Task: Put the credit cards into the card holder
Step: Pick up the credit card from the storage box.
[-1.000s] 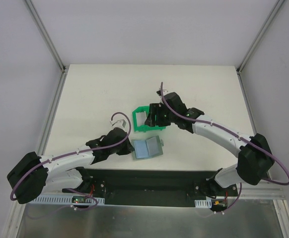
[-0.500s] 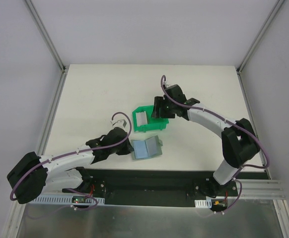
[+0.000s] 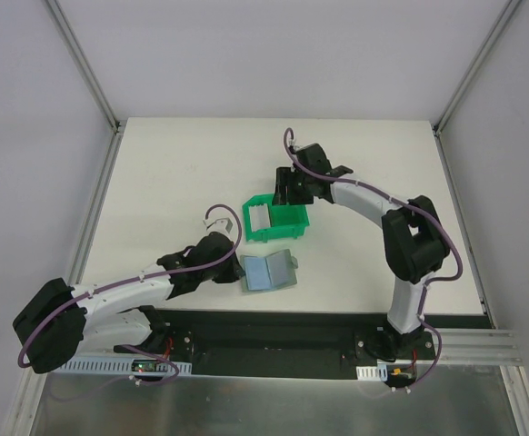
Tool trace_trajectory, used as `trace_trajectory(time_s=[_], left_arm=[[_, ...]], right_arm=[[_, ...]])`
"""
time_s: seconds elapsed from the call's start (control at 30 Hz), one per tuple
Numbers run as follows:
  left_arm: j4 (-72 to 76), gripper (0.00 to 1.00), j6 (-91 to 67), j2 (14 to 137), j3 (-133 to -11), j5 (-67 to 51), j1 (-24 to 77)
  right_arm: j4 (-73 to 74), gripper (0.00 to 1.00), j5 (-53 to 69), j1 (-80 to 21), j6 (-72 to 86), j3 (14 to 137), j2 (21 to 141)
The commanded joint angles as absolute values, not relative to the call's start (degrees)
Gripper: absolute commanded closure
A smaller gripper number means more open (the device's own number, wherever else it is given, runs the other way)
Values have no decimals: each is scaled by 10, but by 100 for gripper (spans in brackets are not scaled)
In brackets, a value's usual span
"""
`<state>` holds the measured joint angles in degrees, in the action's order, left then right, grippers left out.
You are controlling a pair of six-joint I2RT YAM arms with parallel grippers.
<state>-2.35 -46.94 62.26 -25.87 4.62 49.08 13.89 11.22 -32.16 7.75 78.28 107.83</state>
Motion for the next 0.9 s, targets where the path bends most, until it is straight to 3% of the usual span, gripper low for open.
trace_trajectory(time_s=[0.0, 0.5, 0.87], left_arm=[[-29, 100, -460, 624, -277, 45, 492], [-31, 100, -459, 638, -282, 40, 492], [-31, 100, -455, 619, -273, 42, 492]], right_arm=[[138, 38, 130, -312, 45, 822, 1091], [152, 38, 172, -299, 26, 836, 1093], [150, 31, 205, -314, 69, 811, 1061]])
